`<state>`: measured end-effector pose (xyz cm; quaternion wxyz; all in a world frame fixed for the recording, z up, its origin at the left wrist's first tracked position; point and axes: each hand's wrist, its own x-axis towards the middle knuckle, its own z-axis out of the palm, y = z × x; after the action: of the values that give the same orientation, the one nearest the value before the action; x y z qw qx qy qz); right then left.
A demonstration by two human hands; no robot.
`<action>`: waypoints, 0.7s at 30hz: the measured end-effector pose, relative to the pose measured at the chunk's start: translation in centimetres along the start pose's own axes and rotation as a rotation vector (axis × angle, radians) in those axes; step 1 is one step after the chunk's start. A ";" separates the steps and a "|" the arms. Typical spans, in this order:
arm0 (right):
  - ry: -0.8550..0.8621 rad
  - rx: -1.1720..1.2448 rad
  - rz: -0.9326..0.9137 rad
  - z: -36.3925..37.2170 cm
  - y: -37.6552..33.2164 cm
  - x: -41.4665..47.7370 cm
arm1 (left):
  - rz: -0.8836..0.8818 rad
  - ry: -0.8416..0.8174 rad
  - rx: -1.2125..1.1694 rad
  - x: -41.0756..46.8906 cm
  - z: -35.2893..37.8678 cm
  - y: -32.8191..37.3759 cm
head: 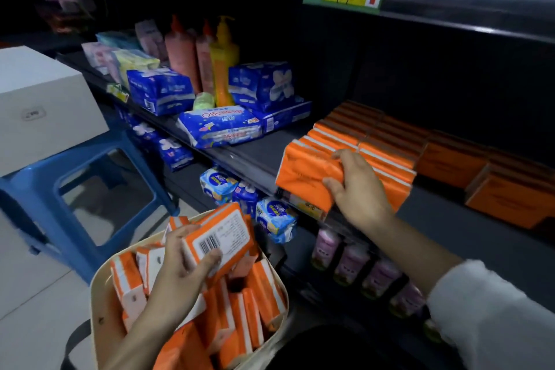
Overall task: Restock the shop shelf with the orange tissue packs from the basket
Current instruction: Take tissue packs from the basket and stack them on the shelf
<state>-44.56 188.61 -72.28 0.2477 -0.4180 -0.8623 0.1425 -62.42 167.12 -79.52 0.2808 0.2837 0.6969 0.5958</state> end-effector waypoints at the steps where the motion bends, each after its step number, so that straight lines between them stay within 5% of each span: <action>1: 0.004 -0.037 -0.008 0.3 0.1 0.6 | -0.001 -0.009 -0.002 0.2 0.2 -0.3; 11: 0.061 -0.492 -0.172 3.7 1.2 2.4 | 0.005 -0.058 0.021 0.6 1.7 -0.4; 21: -0.005 -0.528 -0.077 2.2 0.4 2.0 | -0.123 -0.086 -0.235 -0.3 2.6 2.9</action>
<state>-46.64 190.36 -73.69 0.1332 -0.4348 -0.8854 -0.0961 -60.16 168.98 -77.00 0.3777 0.2311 0.6256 0.6423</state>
